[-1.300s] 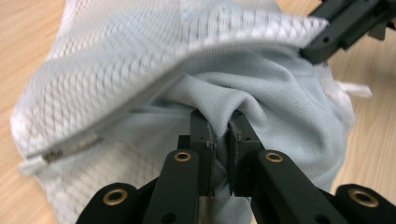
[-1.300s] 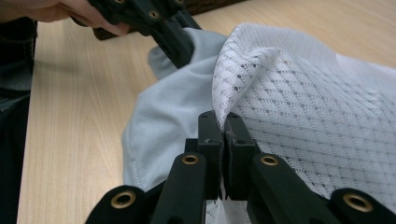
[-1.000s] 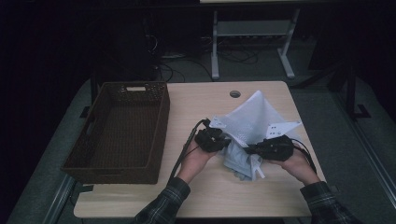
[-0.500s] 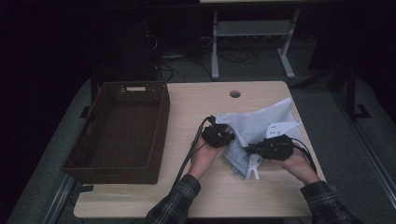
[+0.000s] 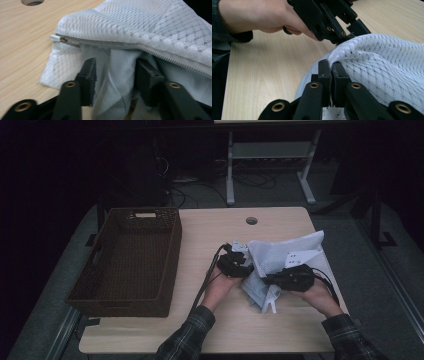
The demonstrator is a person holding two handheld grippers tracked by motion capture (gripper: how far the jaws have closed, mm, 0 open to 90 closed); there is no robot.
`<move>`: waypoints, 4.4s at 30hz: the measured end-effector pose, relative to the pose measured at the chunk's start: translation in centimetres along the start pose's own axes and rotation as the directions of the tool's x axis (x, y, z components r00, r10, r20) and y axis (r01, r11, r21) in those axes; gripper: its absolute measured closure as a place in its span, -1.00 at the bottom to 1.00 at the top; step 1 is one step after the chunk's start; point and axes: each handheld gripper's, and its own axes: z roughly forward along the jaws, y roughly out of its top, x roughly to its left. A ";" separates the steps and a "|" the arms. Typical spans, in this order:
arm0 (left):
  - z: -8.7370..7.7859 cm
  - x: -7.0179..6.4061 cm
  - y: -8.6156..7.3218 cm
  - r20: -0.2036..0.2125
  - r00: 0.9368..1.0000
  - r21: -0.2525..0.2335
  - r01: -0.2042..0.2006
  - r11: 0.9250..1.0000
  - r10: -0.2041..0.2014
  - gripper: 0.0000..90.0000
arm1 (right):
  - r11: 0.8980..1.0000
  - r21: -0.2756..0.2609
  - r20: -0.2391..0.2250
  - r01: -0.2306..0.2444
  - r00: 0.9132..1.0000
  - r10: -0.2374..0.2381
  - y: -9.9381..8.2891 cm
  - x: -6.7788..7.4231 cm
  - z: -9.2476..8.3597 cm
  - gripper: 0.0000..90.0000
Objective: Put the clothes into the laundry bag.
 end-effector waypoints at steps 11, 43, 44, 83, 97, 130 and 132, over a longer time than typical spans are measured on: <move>-3.9 2.2 -0.5 -0.021 1.000 -0.021 -0.008 1.000 0.008 -0.11 | 1.000 -0.001 0.008 -0.007 1.000 0.007 0.0 0.0 -0.2 0.94; 4.5 7.5 0.2 -0.066 0.996 0.201 -0.040 0.979 0.054 0.96 | 1.000 -0.011 0.001 -0.010 1.000 0.010 0.0 -0.1 -0.1 0.94; 4.3 7.4 0.2 -0.067 0.996 0.207 -0.039 0.978 0.054 0.96 | 1.000 -0.011 0.002 -0.010 1.000 0.010 0.0 -0.1 -0.1 0.94; -8.2 0.6 -9.8 0.048 0.997 0.119 0.062 0.991 -0.068 0.96 | 0.985 -0.058 0.134 -0.165 0.976 0.171 -1.5 -2.2 -3.0 0.34; -8.0 0.5 -10.2 0.056 0.998 0.161 0.019 0.987 -0.028 0.96 | 0.995 0.030 0.046 -0.095 0.995 0.093 -0.4 3.9 0.5 0.02; -7.3 0.5 -10.6 0.047 0.998 0.197 0.023 0.980 -0.033 0.97 | 0.967 0.249 0.100 0.054 0.992 -0.081 -1.1 8.7 10.2 0.19; -7.3 0.5 -10.6 0.043 0.999 0.196 0.024 0.980 -0.033 0.97 | 0.967 0.246 0.120 0.070 0.987 -0.102 -1.2 8.7 10.1 0.37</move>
